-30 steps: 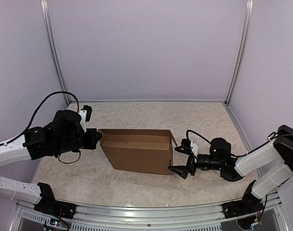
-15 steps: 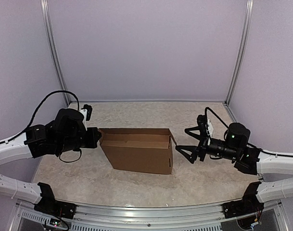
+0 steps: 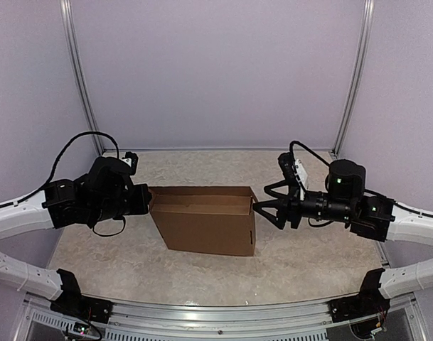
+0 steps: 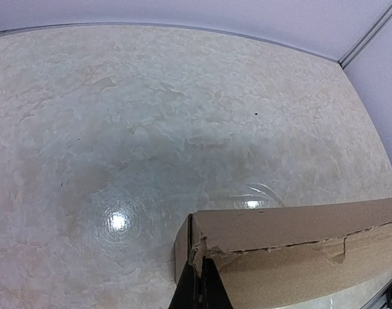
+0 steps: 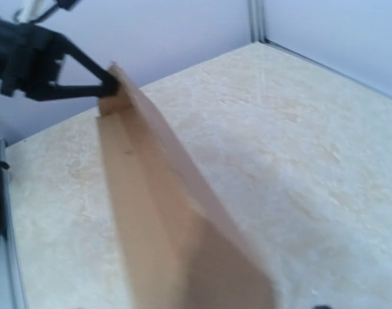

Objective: Fold the paper box

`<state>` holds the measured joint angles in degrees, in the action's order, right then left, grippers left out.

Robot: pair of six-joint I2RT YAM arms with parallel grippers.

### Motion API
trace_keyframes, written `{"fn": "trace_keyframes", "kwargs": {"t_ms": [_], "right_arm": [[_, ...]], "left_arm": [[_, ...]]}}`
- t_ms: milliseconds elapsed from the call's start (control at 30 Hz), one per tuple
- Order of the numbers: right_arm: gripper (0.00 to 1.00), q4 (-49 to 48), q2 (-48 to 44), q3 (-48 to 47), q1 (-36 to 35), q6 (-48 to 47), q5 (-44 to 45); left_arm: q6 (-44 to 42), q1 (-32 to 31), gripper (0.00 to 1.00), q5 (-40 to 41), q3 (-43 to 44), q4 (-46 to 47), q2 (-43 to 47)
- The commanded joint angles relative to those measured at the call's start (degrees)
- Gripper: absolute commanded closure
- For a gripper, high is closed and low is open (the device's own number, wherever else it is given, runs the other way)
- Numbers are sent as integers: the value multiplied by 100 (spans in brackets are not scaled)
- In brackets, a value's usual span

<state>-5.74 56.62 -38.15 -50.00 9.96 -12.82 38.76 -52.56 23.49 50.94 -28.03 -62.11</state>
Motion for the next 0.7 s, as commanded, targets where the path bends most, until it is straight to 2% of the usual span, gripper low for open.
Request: {"fn": "trace_keyframes", "kwargs": {"t_ms": [0,167,300,500,667], "right_arm": [[31,753,330,-664,-399,3,712],[49,1515,830,-1358,-681,60,1912],[56,1835,1043,-1650,-826,85,2778],[69,1971,1167,-1816,-858,130,3117],[75,2123,1245,-1879,-899,205,3160]], "left_arm": [[263,-74,100,-18,-33,-713,-195],[438,-119,100,48,-24,-714,-262],[523,-161,100,109,-5,-706,-301],[629,-218,100,189,13,-682,-343],[747,-242,100,305,12,-678,-379]]}}
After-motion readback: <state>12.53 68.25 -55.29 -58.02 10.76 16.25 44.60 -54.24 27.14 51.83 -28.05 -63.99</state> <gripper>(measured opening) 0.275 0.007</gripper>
